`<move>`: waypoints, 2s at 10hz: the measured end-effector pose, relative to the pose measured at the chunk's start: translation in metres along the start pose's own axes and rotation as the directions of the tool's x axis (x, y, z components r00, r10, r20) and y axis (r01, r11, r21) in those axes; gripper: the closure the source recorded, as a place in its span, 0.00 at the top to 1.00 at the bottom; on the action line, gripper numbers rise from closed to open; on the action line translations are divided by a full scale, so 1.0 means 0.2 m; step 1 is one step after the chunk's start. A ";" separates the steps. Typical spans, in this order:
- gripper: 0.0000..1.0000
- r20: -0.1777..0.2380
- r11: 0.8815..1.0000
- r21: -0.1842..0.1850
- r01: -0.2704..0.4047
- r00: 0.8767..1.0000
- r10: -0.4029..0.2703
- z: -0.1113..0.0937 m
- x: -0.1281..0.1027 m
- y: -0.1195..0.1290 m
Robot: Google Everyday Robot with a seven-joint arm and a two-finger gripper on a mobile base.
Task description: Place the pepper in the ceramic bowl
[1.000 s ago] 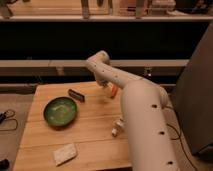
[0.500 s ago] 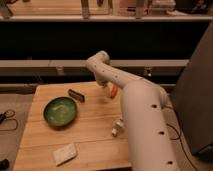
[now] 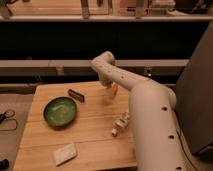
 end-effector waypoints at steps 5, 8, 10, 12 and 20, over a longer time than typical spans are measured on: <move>0.80 0.080 0.999 0.032 0.004 0.997 -0.006 -0.05 0.10 0.04; 0.80 0.182 0.998 0.058 -0.015 0.983 0.004 -0.06 0.18 0.05; 0.80 0.254 0.997 0.074 -0.029 0.967 0.009 -0.06 0.22 0.06; 0.80 0.303 0.996 0.081 -0.023 0.953 -0.003 -0.05 0.21 0.06; 0.80 0.349 0.995 0.085 0.051 0.934 -0.078 0.00 0.17 0.04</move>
